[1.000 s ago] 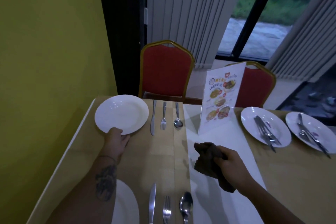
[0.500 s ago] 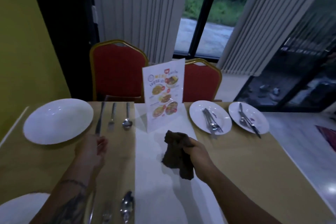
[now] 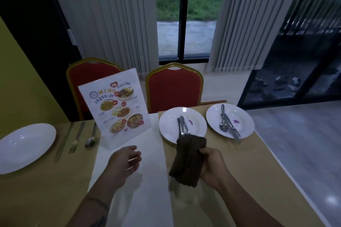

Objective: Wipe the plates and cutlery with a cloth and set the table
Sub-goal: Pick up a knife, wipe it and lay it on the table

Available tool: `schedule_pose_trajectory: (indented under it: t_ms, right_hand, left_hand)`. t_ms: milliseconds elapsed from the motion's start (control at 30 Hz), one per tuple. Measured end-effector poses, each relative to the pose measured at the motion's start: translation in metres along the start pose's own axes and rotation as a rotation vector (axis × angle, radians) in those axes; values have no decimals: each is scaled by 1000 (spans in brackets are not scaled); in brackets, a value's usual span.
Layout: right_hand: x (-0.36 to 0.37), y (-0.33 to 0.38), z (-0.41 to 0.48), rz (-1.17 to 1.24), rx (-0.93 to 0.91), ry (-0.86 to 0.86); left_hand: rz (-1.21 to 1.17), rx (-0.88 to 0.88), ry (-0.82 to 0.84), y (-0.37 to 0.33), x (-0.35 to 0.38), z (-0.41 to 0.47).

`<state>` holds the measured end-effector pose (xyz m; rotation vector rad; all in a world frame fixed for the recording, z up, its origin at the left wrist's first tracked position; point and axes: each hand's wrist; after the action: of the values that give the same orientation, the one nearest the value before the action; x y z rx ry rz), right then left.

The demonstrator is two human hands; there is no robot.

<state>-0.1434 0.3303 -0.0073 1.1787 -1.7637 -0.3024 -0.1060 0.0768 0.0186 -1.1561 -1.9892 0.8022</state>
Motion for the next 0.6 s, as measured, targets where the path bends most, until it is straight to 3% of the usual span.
schedule_pose_trajectory:
  t_ms: [267,500,600]
  right_hand:
    - [-61,51,-6,10,-92,126]
    - [-92,61,-3,-74,-42,-56]
    - [-101,63,-7,-40,1,-102]
  left_hand:
    - [215,-85,90,23,92,25]
    - [333,-161,29,51,129,53]
    - [267,-173,11,61,137,65]
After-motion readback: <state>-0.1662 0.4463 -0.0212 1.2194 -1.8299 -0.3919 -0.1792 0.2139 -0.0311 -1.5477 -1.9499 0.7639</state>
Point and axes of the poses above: each hand's wrist, its own z-axis towards the middle knuckle, its own x-axis out of the palm, y = z × x, and after that the axes turned 12 degrees about y, right-handed
